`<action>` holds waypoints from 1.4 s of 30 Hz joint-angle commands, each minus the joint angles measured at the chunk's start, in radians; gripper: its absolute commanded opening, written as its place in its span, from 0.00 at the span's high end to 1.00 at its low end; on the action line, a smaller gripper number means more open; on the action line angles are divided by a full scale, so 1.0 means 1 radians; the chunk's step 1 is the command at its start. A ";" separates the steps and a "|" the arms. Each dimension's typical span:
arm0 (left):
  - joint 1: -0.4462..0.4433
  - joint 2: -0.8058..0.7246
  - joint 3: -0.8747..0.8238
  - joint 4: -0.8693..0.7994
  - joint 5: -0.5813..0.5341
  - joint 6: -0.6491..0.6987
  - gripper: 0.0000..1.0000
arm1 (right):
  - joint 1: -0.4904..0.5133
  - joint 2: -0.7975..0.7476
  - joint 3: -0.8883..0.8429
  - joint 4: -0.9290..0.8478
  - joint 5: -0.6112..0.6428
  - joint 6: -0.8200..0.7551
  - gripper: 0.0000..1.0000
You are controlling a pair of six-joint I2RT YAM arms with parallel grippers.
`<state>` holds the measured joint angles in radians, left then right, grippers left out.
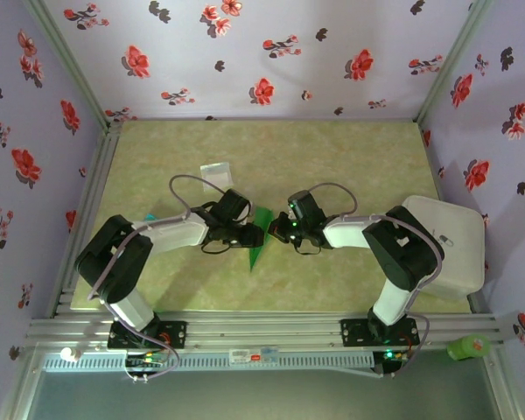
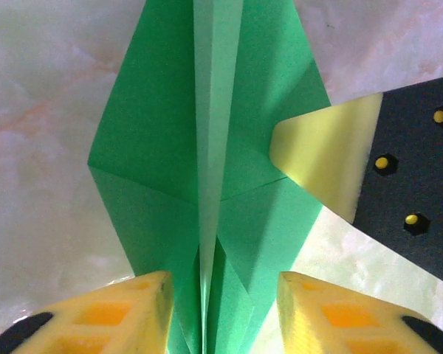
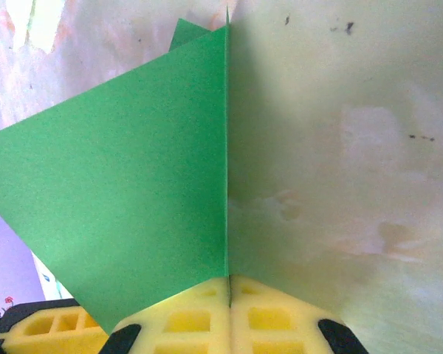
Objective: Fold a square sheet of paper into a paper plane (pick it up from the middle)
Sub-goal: Move a paper plane to the center of the table.
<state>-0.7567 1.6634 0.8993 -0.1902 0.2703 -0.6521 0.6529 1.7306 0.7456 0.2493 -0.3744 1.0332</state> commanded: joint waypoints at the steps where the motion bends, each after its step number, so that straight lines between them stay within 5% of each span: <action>1: -0.009 0.016 0.004 0.008 0.018 0.000 0.63 | 0.002 0.000 0.012 -0.016 -0.002 0.005 0.97; 30: -0.029 0.157 0.136 -0.104 -0.031 0.068 0.81 | 0.002 -0.008 0.007 -0.014 -0.003 0.002 0.92; 42: -0.045 0.149 0.171 -0.206 -0.177 0.024 0.90 | -0.018 -0.125 0.024 -0.197 0.077 -0.092 0.69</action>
<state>-0.7921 1.8072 1.0435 -0.3309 0.1684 -0.6098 0.6468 1.6672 0.7456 0.1493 -0.3504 0.9943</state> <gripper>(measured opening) 0.105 0.301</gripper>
